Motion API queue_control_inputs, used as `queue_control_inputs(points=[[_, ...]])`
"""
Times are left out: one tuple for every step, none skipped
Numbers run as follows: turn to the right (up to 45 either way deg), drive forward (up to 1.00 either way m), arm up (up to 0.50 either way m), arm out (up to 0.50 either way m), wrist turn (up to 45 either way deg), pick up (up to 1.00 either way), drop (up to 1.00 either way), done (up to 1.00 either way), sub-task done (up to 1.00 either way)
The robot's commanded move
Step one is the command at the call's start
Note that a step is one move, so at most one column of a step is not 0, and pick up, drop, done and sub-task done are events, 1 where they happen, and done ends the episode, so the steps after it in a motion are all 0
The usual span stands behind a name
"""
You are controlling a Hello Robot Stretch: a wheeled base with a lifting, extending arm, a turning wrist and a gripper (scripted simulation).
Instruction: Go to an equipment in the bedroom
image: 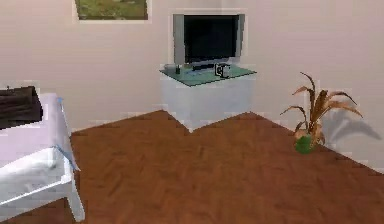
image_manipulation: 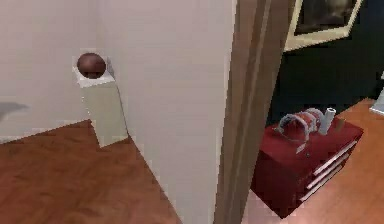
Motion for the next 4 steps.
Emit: queue_control_inputs(points=[[39.0, 0.00, 0.00, 0.00, 0.0, 0.00, 0.00, 0.00, 0.00], [0.0, 0.40, 0.00, 0.00, 0.0, 0.00, 0.00, 0.00, 0.00], [18.0, 0.00, 0.00, 0.00, 0.0, 0.00, 0.00, 0.00, 0.00], [0.0, 0.65, 0.00, 0.00, 0.0, 0.00, 0.00, 0.00, 0.00]])
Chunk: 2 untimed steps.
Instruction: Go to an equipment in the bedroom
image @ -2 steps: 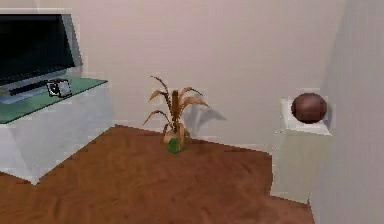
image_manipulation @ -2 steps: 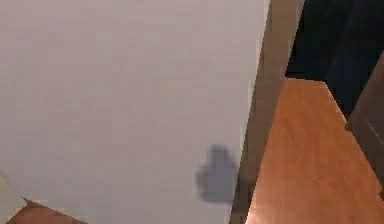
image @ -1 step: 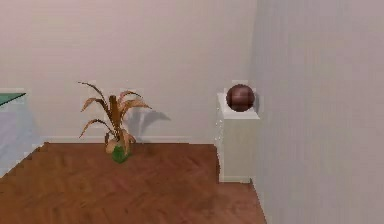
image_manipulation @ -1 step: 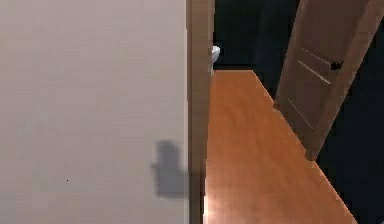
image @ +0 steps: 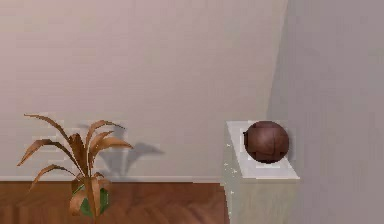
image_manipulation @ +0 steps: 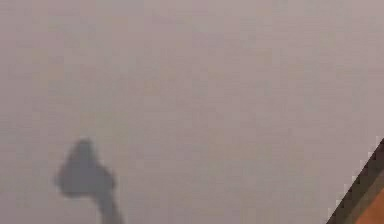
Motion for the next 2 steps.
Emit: queue_control_inputs(points=[[21.0, 0.00, 0.00, 0.00, 0.0, 0.00, 0.00, 0.00, 0.00], [0.0, 0.00, 0.00, 0.00, 0.0, 0.00, 0.00, 1.00, 0.00]])
